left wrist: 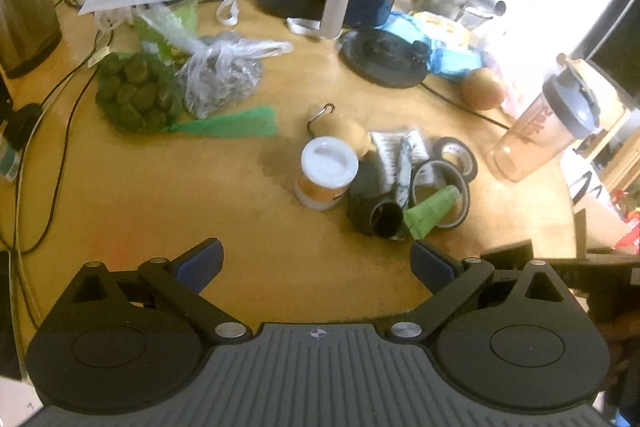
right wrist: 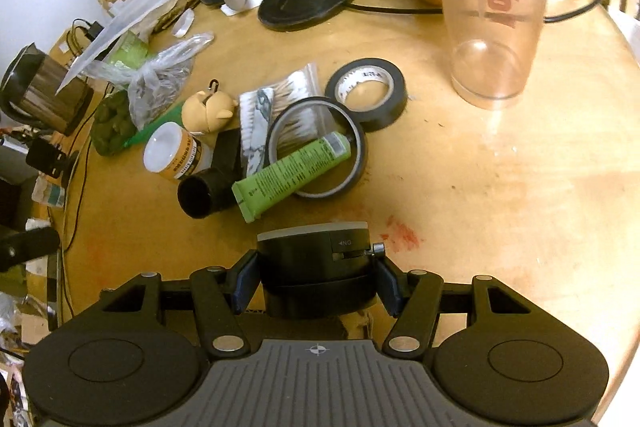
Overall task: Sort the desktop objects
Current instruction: 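Close the right tool on the black cylindrical cap and lift it, then grasp the white-lidded jar with the left tool while the right tool holds the cap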
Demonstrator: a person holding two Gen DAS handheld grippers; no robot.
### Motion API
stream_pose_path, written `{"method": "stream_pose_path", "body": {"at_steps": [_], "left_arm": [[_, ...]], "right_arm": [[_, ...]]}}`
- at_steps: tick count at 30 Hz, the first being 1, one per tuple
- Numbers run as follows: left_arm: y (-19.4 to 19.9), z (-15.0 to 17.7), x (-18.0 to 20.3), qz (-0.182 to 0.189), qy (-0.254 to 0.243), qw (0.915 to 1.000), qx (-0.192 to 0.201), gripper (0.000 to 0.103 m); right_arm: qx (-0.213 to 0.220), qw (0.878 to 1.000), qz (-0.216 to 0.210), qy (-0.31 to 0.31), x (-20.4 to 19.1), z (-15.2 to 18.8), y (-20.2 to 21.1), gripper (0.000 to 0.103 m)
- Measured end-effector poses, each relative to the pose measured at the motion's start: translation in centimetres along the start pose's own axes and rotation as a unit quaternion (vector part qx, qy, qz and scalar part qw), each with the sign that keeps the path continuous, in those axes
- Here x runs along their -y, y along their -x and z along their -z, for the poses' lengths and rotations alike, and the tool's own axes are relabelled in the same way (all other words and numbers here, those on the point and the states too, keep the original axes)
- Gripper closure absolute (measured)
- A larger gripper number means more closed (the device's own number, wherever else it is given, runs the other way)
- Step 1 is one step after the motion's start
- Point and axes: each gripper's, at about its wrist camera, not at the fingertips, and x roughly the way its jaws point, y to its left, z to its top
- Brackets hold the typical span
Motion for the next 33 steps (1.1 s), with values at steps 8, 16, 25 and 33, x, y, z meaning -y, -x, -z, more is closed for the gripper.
{"method": "stream_pose_path", "body": {"at_steps": [8, 16, 25, 33], "left_arm": [[-0.7, -0.9, -0.6, 0.008, -0.009, 0.9998, 0.012, 0.001], [-2.7, -2.2, -0.1, 0.010, -0.031, 0.9987, 0.038, 0.001], [-6.4, -3.3, 0.7, 0.007, -0.067, 0.9970, 0.039, 0.015], [-9.0, -3.8, 1.7, 0.003, -0.104, 0.9942, 0.028, 0.021]], "right_arm": [[0.022, 0.999, 0.010, -0.026, 0.3, 0.8, 0.9, 0.040], [0.063, 0.997, 0.012, -0.033, 0.5, 0.8, 4.0, 0.040], [0.085, 0.995, 0.022, -0.054, 1.2, 2.1, 6.5, 0.040], [0.092, 0.992, 0.033, -0.084, 2.0, 3.5, 7.3, 0.040]]}}
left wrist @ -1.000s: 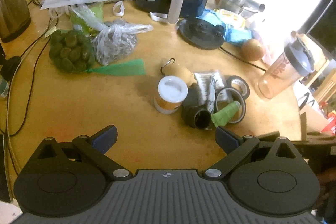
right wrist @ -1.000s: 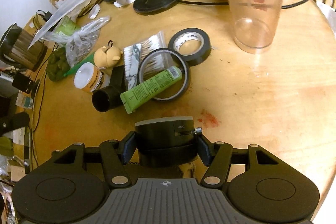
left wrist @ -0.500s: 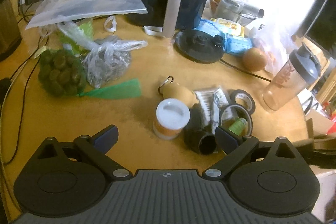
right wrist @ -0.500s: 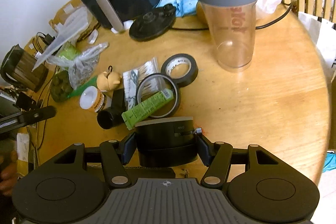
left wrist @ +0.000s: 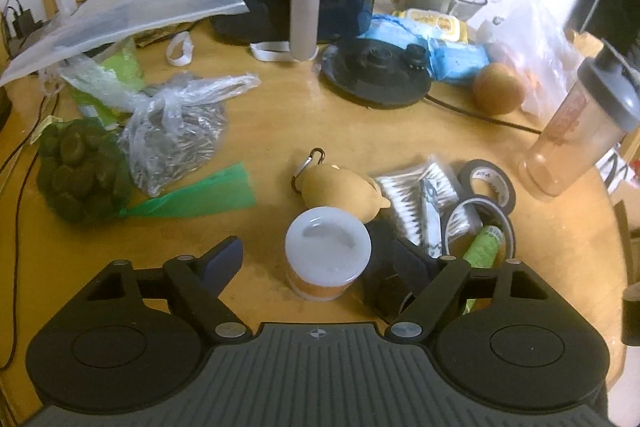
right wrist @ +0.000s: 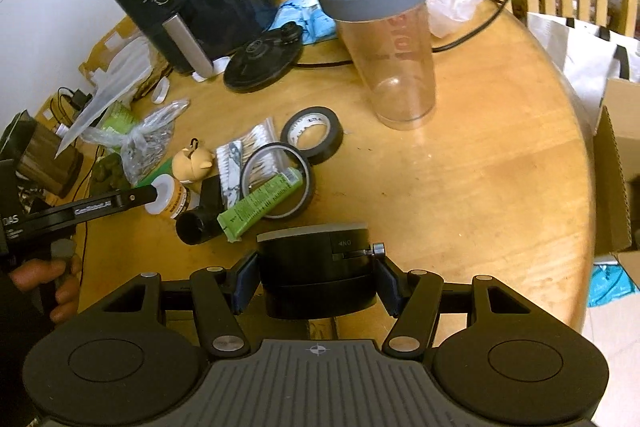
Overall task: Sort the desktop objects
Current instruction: 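Grasp the white-lidded jar with the left tool while the right tool holds the cap, then carry the jar in the left tool and cap in the right tool toward the cardboard box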
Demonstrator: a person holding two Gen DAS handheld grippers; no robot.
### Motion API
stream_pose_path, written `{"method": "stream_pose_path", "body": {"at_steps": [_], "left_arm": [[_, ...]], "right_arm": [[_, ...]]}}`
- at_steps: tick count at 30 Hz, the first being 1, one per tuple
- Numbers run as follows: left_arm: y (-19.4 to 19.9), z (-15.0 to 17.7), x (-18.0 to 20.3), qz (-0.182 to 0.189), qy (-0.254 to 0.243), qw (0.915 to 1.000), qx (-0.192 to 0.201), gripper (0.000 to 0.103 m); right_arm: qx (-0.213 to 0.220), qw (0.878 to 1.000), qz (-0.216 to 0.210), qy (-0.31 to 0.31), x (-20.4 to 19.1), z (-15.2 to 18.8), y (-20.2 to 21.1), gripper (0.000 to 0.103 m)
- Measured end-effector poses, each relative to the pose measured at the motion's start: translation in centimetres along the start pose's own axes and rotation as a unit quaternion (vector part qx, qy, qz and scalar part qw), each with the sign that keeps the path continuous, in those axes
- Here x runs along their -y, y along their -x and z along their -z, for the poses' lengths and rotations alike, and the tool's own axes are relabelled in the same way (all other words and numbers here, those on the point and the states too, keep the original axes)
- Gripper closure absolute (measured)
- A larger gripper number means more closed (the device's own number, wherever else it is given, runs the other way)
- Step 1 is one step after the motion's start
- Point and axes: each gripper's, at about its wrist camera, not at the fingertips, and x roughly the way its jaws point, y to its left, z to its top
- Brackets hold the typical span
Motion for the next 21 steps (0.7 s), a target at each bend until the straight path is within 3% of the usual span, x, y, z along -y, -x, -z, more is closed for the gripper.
{"method": "stream_pose_path", "body": {"at_steps": [12, 21], "left_arm": [[-2.9, -0.1, 0.9, 0.000, -0.031, 0.9994, -0.017, 0.049], [-3.5, 0.1, 1.6, -0.015, -0.045, 0.9988, -0.012, 0.050]], "right_arm": [[0.004, 1.000, 0.012, -0.021, 0.6, 0.4, 0.2, 0.040], [0.003, 1.000, 0.016, -0.027, 1.0, 0.2, 0.1, 0.040]]}}
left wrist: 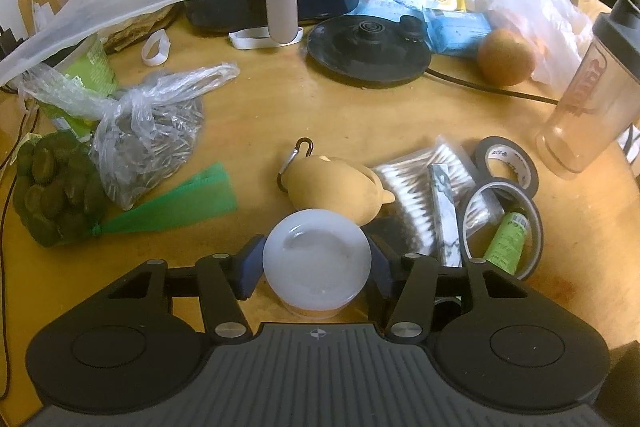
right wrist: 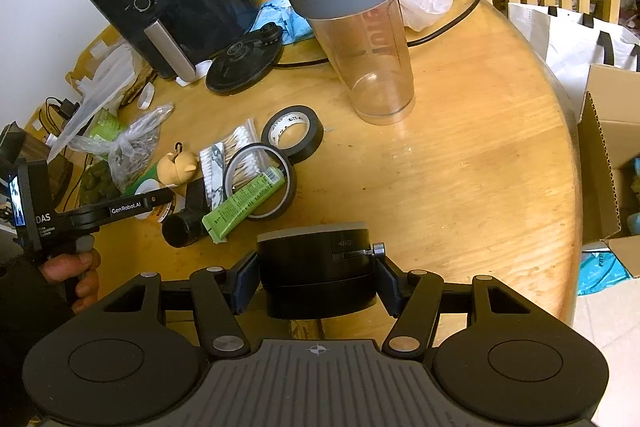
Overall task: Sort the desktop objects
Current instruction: 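Carry the jar in the left tool and cap in the right tool toward the cardboard box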
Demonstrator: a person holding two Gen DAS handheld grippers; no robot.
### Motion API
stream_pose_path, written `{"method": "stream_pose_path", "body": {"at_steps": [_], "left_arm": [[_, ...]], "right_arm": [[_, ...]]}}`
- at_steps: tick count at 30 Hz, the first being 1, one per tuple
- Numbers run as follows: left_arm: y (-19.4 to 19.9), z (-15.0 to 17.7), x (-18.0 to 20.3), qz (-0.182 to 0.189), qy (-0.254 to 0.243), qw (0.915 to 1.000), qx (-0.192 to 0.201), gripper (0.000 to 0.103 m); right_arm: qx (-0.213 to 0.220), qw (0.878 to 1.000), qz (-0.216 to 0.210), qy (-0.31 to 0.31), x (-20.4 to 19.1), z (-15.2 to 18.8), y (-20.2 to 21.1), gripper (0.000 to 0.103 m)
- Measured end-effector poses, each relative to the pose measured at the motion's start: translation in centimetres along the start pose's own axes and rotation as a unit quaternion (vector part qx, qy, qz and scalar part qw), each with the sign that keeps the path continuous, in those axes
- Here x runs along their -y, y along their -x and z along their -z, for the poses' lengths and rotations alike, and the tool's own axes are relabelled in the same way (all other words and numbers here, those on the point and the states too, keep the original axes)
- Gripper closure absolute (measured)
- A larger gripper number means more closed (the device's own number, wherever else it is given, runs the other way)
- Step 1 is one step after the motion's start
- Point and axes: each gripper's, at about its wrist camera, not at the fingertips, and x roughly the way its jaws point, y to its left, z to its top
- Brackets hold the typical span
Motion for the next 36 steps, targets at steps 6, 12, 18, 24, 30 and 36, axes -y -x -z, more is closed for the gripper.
{"method": "stream_pose_path", "body": {"at_steps": [6, 12, 18, 24, 30, 36], "left_arm": [[0.0, -0.1, 0.0, -0.002, 0.007, 0.9999, -0.008, 0.050], [1.4, 0.4, -0.7, -0.001, 0.024, 0.9997, -0.004, 0.050], [3.6, 1.0, -1.4, 0.001, 0.037, 0.9992, 0.013, 0.050], [5.6, 1.7, -1.9, 0.006, 0.051, 0.9983, 0.026, 0.050], [8.1, 2.4, -2.1, 0.019, 0.056, 0.9975, 0.039, 0.050], [11.2, 3.2, -2.2, 0.037, 0.057, 0.9963, 0.053, 0.050]], "right_arm": [[0.002, 1.000, 0.001, -0.001, 0.0, 0.0, 0.1, 0.040], [0.012, 1.000, 0.000, 0.001, -0.2, -0.1, 0.5, 0.040], [0.015, 1.000, -0.002, 0.003, -0.4, -0.2, 0.7, 0.040], [0.015, 1.000, -0.007, 0.011, -1.1, 0.1, 1.0, 0.040], [0.019, 1.000, -0.011, 0.019, -1.9, 0.3, 1.5, 0.040], [0.018, 0.999, -0.013, 0.025, -2.6, 0.7, 1.7, 0.040]]}}
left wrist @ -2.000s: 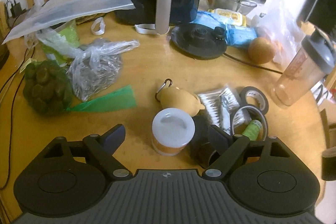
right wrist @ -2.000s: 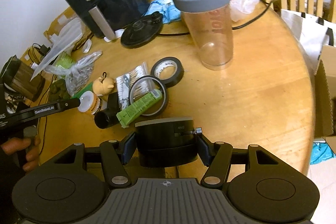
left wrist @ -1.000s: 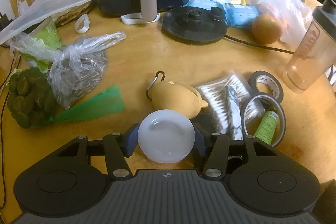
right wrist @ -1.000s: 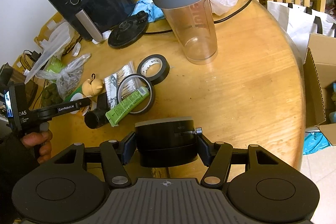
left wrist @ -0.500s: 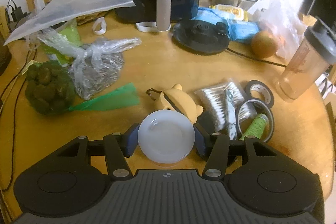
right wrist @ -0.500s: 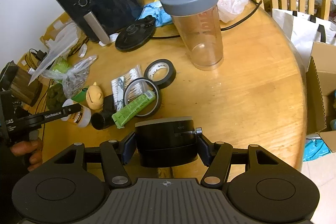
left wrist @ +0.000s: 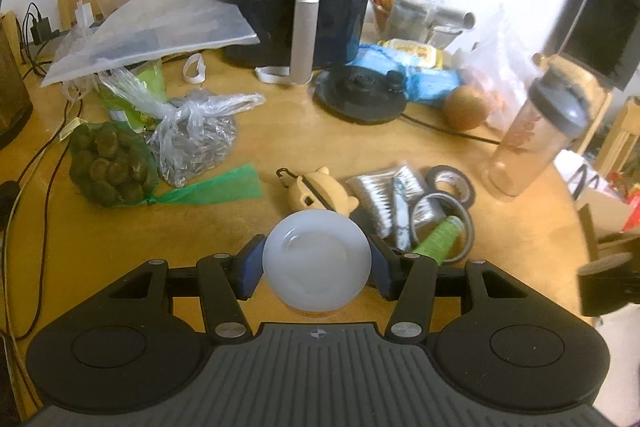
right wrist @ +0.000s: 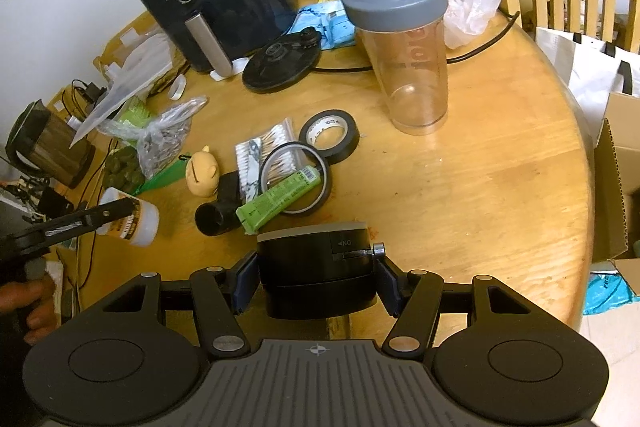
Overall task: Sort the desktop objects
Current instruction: 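Carry the jar in the left tool and cap in the right tool toward the cardboard box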
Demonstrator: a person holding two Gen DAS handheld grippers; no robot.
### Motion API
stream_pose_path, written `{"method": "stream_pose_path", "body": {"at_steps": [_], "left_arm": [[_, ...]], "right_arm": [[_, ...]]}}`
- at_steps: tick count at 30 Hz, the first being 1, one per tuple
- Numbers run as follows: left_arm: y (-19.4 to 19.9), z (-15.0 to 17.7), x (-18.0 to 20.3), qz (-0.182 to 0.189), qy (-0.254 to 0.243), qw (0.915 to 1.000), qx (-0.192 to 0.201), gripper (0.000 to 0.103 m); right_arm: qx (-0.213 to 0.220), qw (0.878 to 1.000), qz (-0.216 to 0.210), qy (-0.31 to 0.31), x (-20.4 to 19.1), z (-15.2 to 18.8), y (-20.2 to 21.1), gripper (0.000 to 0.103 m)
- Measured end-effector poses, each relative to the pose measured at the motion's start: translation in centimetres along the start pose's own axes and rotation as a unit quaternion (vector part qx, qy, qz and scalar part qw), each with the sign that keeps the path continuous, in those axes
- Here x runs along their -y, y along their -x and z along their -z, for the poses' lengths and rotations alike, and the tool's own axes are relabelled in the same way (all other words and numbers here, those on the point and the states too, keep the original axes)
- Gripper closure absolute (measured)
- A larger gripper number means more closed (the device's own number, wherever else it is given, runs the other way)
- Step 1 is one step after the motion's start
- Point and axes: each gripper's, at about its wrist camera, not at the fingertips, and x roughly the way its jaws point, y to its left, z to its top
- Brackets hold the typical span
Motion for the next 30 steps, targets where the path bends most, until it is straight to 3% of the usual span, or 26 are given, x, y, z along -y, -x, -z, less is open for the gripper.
{"method": "stream_pose_path", "body": {"at_steps": [1, 15, 30], "left_arm": [[0.5, 0.1, 0.0, 0.003, 0.000, 1.0000, 0.003, 0.050], [5.2, 1.6, 0.8, 0.034, 0.003, 0.9994, 0.012, 0.050], [5.2, 5.0, 1.9, 0.055, -0.013, 0.9978, -0.034, 0.050]], "right_arm": [[0.009, 1.000, 0.009, -0.020, -0.2, 0.1, 0.0, 0.040], [0.002, 1.000, -0.004, 0.010, -3.1, 0.7, -0.2, 0.040], [-0.043, 0.999, -0.014, 0.028, -5.2, 2.3, -2.2, 0.040]]}}
